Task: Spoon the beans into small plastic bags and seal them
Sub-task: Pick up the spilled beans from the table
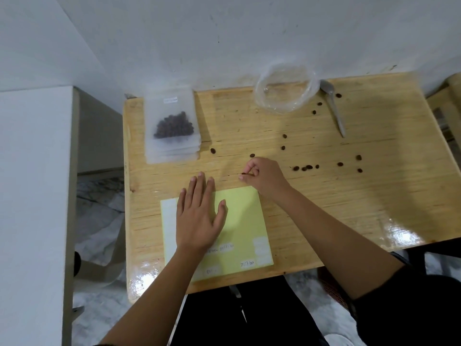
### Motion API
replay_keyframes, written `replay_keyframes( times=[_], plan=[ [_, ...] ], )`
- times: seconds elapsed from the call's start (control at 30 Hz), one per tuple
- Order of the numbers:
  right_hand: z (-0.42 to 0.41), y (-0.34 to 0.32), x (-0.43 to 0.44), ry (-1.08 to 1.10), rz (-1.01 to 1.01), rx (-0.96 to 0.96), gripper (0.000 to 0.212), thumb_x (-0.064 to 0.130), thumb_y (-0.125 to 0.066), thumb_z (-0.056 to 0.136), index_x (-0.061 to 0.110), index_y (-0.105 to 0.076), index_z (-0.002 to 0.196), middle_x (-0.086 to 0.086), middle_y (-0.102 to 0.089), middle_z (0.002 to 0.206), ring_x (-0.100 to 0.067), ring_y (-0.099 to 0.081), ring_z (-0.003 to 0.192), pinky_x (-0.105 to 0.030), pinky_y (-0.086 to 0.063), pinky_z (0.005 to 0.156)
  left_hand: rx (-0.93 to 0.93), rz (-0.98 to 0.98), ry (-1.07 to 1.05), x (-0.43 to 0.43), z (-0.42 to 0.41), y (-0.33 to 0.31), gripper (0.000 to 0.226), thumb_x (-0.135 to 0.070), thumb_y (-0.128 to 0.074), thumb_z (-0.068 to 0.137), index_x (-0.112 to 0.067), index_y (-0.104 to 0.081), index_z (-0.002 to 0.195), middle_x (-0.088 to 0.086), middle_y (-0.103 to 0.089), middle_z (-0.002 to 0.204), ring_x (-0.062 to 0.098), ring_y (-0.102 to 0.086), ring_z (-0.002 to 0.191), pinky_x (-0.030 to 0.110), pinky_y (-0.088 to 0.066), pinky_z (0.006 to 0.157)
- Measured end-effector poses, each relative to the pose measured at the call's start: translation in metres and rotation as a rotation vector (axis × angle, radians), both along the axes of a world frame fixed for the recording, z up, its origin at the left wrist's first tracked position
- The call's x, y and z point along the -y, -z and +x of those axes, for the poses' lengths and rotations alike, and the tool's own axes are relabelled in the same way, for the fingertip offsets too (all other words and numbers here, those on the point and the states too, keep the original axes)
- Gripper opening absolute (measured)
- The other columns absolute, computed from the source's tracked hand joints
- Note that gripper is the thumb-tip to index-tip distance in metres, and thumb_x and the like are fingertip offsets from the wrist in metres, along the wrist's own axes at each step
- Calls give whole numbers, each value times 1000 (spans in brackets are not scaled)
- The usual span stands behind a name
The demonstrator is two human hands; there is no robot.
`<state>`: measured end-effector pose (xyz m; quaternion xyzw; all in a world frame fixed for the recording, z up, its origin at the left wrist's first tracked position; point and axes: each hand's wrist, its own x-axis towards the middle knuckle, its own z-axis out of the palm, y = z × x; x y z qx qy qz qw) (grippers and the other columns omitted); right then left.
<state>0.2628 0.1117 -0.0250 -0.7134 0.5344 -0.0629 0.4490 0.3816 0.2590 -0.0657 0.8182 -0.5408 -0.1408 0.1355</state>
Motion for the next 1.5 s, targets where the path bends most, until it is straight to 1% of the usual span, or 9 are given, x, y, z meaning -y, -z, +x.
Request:
replay_keyframes(
  times=[0.13, 0.33, 0.57, 0.67, 0.9, 0.97, 1.13, 1.27, 1.5],
  plan=[
    [0, -8, 3, -16, 106, -22, 10, 16, -57, 88, 12, -50, 83, 7, -44, 67, -6, -40, 60, -19, -34, 59, -10, -2, 2, -1, 0, -1, 63, -49, -28, 93, -20, -28, 148, 0, -16, 158, 13, -6, 146, 30, 5, 118],
    [14, -16, 16, 314, 581, 427, 25, 2, -45, 87, 11, -44, 64, -2, -41, 61, -12, -34, 55, -23, -31, 50, -23, -17, -2, 0, 0, -2, 62, -49, -29, 93, -20, -28, 148, -1, -17, 158, 13, -8, 146, 29, 5, 118],
    [49, -8, 24, -11, 56, 216, 16, 15, -74, 79, 6, -63, 87, 10, -36, 51, -2, -30, 41, -14, -28, 47, -20, -33, -10, 0, 1, 1, 62, -47, -33, 92, -19, -32, 147, 1, -22, 156, 15, -14, 145, 33, -4, 118],
    [64, -1, 23, 54, 12, 226, 16, 9, -74, 78, 2, -64, 88, 17, -42, 40, 7, -41, 38, -7, -29, 44, -9, -30, -6, 0, 1, 1, 62, -47, -33, 92, -18, -32, 147, 2, -23, 156, 16, -14, 145, 34, -4, 118],
    [80, 7, 30, -63, -57, 97, 10, 12, -68, 83, 5, -62, 85, 4, -52, 70, -6, -48, 65, -15, -40, 63, -18, -29, -18, 1, 1, 3, 60, -45, -36, 92, -19, -33, 146, 1, -22, 156, 14, -12, 145, 33, -4, 118],
    [80, 2, 30, -141, -56, 50, 8, 12, -62, 88, 7, -56, 85, 6, -47, 66, -5, -43, 60, -13, -35, 58, -17, -30, -18, 0, 0, 3, 60, -45, -37, 92, -19, -33, 146, 1, -22, 156, 14, -12, 145, 33, -4, 118],
    [61, -12, 30, 168, 307, 375, 21, 8, -45, 93, 15, -42, 73, 2, -41, 64, -8, -34, 54, -14, -30, 43, -21, -32, -24, 0, 0, 2, 60, -45, -37, 92, -19, -34, 146, 1, -23, 156, 14, -14, 145, 34, -6, 118],
    [26, -25, 42, 362, 540, 613, 17, 1, -43, 88, 11, -46, 74, 0, -46, 69, -8, -39, 57, -17, -35, 48, -26, -41, -28, 0, 0, 2, 60, -45, -36, 91, -19, -35, 145, 0, -23, 156, 13, -14, 145, 34, -5, 119],
    [-8, -13, 52, 122, 28, 72, 13, 19, -71, 80, 11, -63, 86, 7, -41, 64, -5, -37, 56, -3, -34, 50, -25, -45, -30, 0, 0, 1, 60, -45, -36, 91, -18, -37, 144, 1, -24, 156, 14, -14, 145, 32, -3, 118]
  ],
)
